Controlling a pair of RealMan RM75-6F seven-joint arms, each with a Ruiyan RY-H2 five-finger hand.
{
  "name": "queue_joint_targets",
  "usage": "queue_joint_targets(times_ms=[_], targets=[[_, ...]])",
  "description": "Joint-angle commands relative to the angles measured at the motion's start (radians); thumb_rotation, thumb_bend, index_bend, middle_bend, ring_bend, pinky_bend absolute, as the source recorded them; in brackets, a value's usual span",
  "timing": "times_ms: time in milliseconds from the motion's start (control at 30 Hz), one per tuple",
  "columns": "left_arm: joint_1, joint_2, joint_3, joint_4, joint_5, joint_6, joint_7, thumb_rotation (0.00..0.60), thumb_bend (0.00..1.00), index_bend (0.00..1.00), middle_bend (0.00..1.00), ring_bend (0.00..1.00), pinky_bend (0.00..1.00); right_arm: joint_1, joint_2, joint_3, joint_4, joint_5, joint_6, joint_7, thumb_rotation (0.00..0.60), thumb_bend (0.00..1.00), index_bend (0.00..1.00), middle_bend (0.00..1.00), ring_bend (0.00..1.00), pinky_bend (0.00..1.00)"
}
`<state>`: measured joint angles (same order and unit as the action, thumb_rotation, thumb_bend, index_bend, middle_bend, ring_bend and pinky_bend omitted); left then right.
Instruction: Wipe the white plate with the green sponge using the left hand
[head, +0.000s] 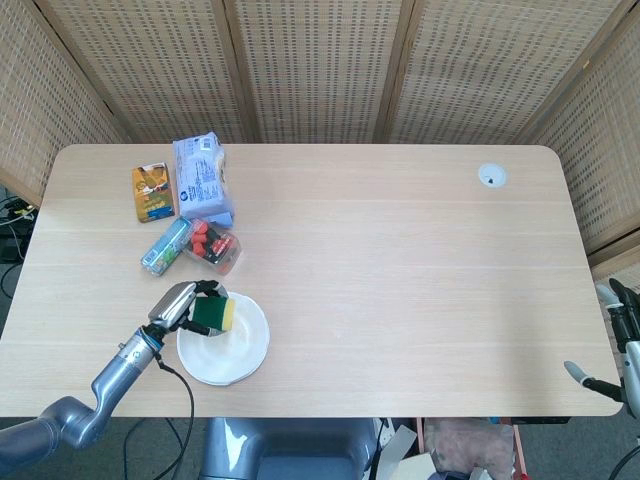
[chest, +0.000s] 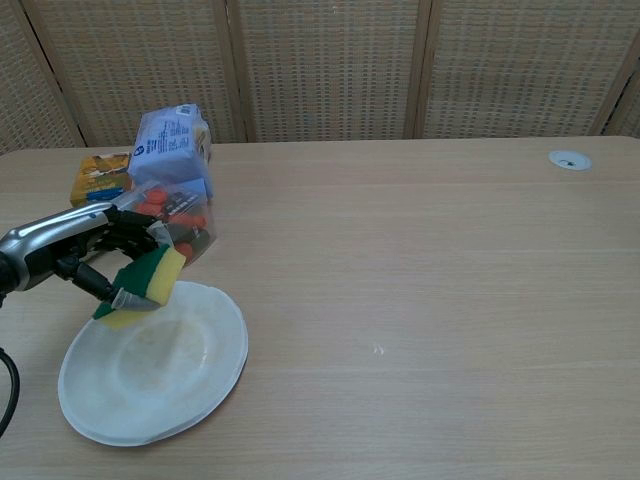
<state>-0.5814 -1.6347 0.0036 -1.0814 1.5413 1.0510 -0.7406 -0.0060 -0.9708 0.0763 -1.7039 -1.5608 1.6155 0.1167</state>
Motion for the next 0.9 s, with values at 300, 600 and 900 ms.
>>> queue_joint_targets(times_ms=[300, 600, 900], targets=[[0.0, -0.078, 0.015, 0.063, -0.039, -0.086, -0.022, 0.6, 0.0, 0.53, 0.44, 0.38, 0.34, 0.0, 0.003, 0.002, 0.003, 0.004, -0.001, 0.011, 0.6, 0.0, 0.0, 0.0, 0.0, 0.0], [0.005, -0.093, 0.018, 0.101, -0.035, -0.088, -0.042, 0.6, 0.0, 0.53, 0.44, 0.37, 0.34, 0.0, 0.004, 0.001, 0.003, 0.001, 0.0, 0.011, 0.6, 0.0, 0.0, 0.0, 0.0, 0.0], [0.007, -0.027, -0.005, 0.035, -0.02, -0.028, -0.069, 0.6, 0.0, 0.53, 0.44, 0.37, 0.34, -0.002, 0.005, 0.0, 0.001, -0.004, 0.004, 0.012, 0.6, 0.0, 0.0, 0.0, 0.0, 0.0]])
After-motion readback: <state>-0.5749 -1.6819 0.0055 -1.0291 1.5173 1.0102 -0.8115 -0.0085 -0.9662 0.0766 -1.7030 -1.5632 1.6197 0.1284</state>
